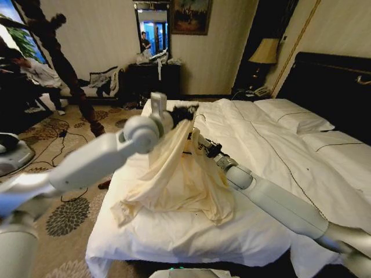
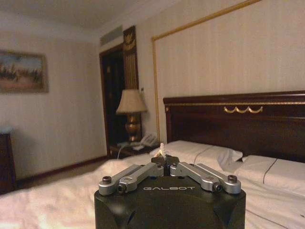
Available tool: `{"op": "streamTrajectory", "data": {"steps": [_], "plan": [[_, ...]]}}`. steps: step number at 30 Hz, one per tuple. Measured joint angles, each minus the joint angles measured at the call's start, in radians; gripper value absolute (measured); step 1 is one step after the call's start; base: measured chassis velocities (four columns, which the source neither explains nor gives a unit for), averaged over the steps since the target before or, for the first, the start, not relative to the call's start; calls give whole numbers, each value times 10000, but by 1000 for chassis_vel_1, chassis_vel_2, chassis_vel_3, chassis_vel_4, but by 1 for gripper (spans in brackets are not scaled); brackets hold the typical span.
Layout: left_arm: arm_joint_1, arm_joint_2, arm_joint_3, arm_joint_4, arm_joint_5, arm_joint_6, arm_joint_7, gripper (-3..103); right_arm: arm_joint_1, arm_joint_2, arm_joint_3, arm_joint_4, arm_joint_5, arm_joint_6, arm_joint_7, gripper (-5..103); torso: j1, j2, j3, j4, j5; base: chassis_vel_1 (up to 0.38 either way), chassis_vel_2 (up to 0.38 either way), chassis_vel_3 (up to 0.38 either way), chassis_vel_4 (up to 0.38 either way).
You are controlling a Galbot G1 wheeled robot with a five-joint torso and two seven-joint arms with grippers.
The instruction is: Pick up the clothes from the bed and hang them on the clothes hanger.
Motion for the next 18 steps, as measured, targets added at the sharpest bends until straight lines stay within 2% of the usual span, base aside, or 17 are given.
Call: {"op": "streamTrajectory", "data": {"steps": [1, 4, 6, 9, 13, 17, 18], "plan": [[0, 0, 0, 0, 0, 0, 0, 0, 0, 0, 0, 0, 0, 0, 0, 18, 0, 0, 0, 0, 0, 0, 0, 0, 0], [-867, 447, 436, 681, 15, -180, 894, 0, -12, -122, 104, 108, 19, 48, 36, 18, 1, 0, 1, 2, 0, 0, 0, 0, 0], [-1036, 600, 560, 807, 21, -213, 1045, 0, -48, -192, 151, 144, 13, 81, 36, 18, 1, 0, 0, 2, -2, 0, 0, 0, 0], [-1816, 1269, 1313, 1271, 89, -397, 1711, 0, -236, -397, 358, 279, -73, 193, 26, 18, -1, 1, -1, 5, -3, 0, 0, 0, 0], [-1813, 1229, 1608, 1217, 258, -437, 1813, 0, -130, -279, 339, 346, -117, 207, -20, 18, -2, 2, -2, 2, -1, 0, 0, 0, 0], [-1113, 932, 1579, 573, 479, -441, 1616, 0, 120, 18, 223, 322, -42, 132, 0, 18, 0, 1, -1, -1, -1, 0, 0, 0, 0], [-546, 942, 1563, -22, 669, -439, 1503, 0, 199, 123, 188, 291, 60, 62, 30, 18, 1, 0, 0, -3, 4, 0, 0, 0, 0]]}}
